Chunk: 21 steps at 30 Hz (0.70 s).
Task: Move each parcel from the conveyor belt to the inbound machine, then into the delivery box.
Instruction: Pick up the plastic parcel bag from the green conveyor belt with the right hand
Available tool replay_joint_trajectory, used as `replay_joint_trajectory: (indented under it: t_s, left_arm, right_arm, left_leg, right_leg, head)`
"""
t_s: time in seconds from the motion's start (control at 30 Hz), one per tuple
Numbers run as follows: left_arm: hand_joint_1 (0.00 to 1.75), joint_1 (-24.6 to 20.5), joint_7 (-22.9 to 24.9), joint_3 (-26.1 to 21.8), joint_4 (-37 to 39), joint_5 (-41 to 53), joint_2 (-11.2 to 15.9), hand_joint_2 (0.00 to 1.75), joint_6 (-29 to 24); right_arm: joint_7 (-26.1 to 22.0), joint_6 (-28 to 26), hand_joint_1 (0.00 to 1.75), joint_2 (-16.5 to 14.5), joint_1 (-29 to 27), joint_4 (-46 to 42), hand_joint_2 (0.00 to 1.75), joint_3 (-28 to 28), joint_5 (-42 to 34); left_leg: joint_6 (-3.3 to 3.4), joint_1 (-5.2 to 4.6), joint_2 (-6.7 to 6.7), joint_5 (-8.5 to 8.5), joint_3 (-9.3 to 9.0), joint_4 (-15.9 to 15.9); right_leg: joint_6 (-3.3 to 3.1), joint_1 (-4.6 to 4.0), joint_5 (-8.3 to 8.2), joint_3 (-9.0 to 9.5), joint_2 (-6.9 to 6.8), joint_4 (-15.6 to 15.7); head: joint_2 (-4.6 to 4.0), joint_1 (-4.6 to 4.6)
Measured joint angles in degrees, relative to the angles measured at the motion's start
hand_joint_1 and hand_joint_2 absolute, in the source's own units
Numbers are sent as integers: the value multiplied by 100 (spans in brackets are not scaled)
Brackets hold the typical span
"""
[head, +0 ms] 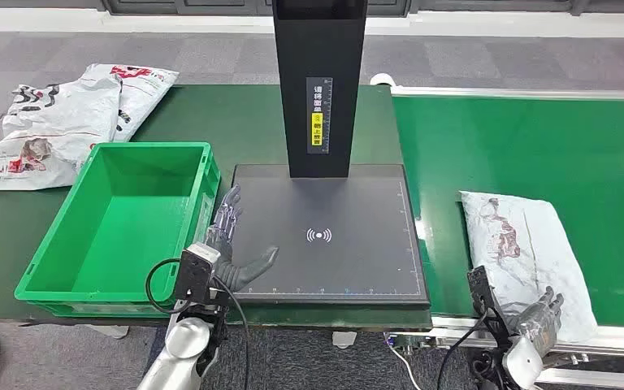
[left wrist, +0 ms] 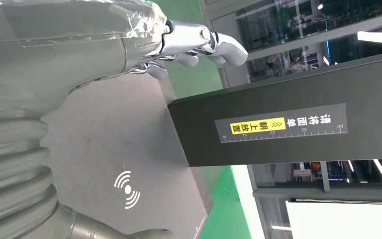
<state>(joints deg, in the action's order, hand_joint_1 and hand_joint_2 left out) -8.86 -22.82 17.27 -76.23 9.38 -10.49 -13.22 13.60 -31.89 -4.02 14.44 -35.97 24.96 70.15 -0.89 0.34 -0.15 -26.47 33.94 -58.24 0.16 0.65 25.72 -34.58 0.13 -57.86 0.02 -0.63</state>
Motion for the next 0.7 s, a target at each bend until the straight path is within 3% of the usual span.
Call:
replay_joint_trajectory:
  t_s: [0.43, 0.7]
  left_arm:
    - [0, 112, 23, 0, -186, 2, 93, 175, -58]
    - [0, 196, 42, -12, -298, 38, 107, 175, -105]
  right_arm:
    - [150, 292, 175, 76, 311, 406, 175, -81, 188]
    - [-424, 104, 175, 49, 293, 220, 175, -187, -259]
  left_leg:
    - [0, 0, -1, 0, 0, 0]
    - [0, 0, -2, 0, 3, 0]
  right_leg:
    - [0, -1, 0, 1, -1, 0]
    - [0, -1, 0, 1, -2, 0]
  head:
    - [-1, 0]
    - [-2, 0]
